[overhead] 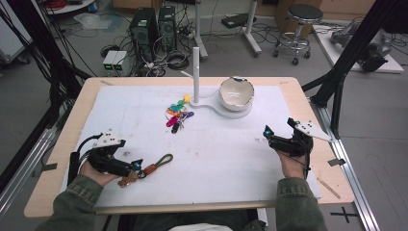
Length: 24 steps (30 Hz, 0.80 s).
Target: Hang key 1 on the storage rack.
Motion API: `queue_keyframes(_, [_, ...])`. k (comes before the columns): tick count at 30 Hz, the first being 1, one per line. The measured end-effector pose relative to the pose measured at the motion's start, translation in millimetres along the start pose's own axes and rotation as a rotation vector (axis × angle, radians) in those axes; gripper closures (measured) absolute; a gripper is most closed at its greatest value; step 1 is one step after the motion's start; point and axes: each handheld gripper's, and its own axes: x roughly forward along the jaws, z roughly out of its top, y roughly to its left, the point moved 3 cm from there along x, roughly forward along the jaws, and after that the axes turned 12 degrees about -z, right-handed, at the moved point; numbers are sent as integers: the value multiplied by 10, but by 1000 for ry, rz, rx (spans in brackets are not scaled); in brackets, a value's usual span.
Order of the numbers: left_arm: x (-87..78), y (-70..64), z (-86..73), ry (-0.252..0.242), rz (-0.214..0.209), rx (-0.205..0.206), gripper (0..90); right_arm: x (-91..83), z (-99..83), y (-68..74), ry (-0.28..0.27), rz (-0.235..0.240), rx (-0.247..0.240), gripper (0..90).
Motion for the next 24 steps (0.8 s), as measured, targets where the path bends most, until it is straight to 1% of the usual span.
queue_keyframes(4, [39,-23,-3,26,-8,9,18,1,0,1,0,0,0,29])
queue_keyframes(12, [130,-81,-12,64,-47,26,22,1,-3,3,5,2,0,29])
queue_keyframes(14, [151,-91,-16,82,-51,33,22,1,-2,4,3,2,-2,29])
queue_keyframes(15, [167,-104,-18,82,-52,28,22,2,-3,4,3,1,-3,29])
queue_keyframes(18, [200,-122,-22,105,-60,42,22,1,-4,6,7,0,-2,29])
queue_keyframes(20, [226,-135,-28,113,-61,44,22,4,-4,9,5,2,-4,29])
queue_keyframes(24, [276,-154,-42,147,-77,54,23,8,-6,12,6,5,-8,30])
